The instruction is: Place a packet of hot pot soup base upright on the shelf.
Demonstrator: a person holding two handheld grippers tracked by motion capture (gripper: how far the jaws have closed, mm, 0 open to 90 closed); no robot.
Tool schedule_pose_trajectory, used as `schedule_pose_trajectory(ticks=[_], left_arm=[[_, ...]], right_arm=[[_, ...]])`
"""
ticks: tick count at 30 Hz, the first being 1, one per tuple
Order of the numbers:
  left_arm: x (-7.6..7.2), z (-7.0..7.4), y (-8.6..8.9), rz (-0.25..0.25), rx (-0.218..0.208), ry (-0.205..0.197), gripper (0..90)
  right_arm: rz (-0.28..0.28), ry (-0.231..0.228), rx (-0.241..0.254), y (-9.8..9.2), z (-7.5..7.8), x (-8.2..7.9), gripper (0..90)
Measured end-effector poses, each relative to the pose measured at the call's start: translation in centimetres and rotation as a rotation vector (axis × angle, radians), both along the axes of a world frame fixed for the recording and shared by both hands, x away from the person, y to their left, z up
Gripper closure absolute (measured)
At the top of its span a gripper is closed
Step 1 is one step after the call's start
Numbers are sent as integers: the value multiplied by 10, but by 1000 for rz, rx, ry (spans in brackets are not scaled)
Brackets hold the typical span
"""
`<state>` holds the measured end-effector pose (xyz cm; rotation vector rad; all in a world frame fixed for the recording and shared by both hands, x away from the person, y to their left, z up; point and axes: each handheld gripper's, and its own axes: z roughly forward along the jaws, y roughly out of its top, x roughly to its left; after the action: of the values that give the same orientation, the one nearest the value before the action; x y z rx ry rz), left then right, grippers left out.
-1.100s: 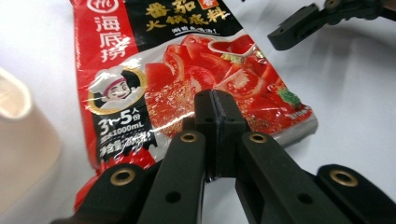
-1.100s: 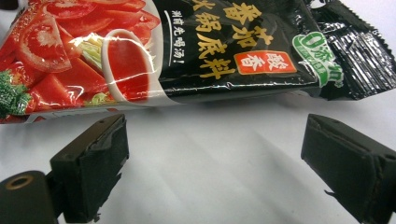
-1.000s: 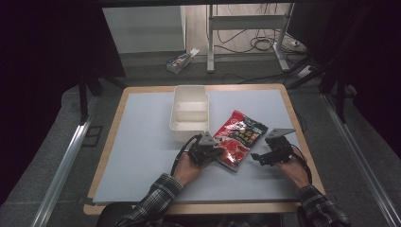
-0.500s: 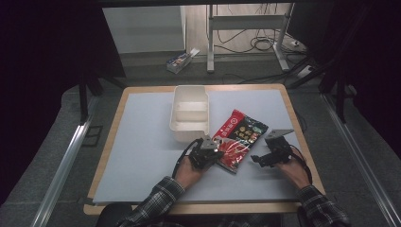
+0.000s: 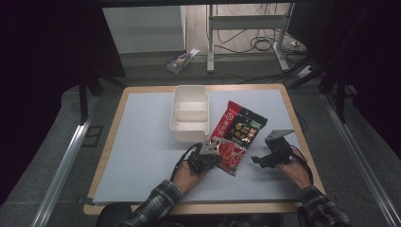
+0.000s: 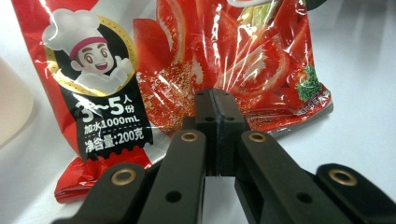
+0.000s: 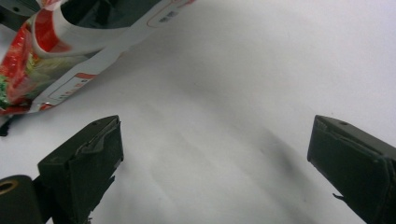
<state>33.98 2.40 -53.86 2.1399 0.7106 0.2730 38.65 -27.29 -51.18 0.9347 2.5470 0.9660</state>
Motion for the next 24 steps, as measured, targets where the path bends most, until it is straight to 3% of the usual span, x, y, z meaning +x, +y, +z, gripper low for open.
schedule_pose_trajectory(ticks=[4, 10, 13, 17, 20, 24], left_arm=[[-1, -1, -1, -1, 7, -3, 900], [-1, -1, -1, -4, 20, -8, 900], [0, -1, -1, -4, 20, -8, 900], [0, -1, -1, -3, 17, -6, 900], [0, -1, -1, -4, 17, -5, 900], [-1, -1, -1, -4, 20, -8, 900]], right_arm=[[16, -12, 21, 2, 8, -2, 33], [37, 14, 107, 9, 33, -1, 33], [52, 56, 147, 16, 48, 2, 23], [39, 123, 139, 30, 60, 14, 27], [33, 148, 117, 41, 64, 26, 99], [39, 168, 119, 51, 66, 36, 340]])
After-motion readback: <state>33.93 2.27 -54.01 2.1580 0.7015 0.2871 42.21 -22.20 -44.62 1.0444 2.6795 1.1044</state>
